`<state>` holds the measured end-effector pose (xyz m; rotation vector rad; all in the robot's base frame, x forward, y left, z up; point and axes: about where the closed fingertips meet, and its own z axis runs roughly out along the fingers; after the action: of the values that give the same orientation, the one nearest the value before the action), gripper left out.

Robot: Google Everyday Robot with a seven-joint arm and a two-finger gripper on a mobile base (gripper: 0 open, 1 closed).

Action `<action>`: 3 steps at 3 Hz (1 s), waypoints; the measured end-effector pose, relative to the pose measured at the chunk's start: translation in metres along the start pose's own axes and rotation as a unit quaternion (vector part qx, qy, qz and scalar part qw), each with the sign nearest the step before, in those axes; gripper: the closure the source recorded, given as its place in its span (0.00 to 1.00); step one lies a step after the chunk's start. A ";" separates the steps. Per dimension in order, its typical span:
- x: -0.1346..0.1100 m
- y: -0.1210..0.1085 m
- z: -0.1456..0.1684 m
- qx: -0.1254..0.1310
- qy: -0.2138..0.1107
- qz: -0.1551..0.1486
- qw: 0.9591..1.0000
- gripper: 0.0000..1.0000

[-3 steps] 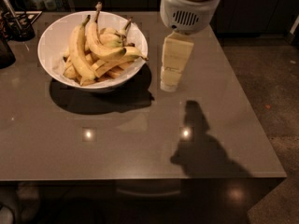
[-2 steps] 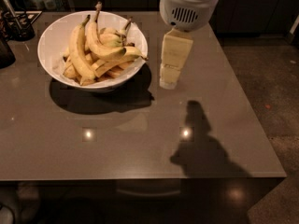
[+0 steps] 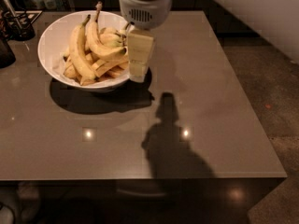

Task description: Pick banana from white bowl

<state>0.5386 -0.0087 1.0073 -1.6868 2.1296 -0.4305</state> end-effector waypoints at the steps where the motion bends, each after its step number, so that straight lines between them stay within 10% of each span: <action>1: -0.035 -0.013 0.019 0.008 0.026 -0.025 0.999 0.00; 3: -0.059 -0.016 0.023 0.005 0.005 -0.022 1.000 0.00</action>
Offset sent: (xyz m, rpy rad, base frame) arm 0.0243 0.0281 -0.0056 -0.0649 -0.0034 0.0163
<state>0.5751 0.0448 1.0012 -1.7315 2.0978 -0.4626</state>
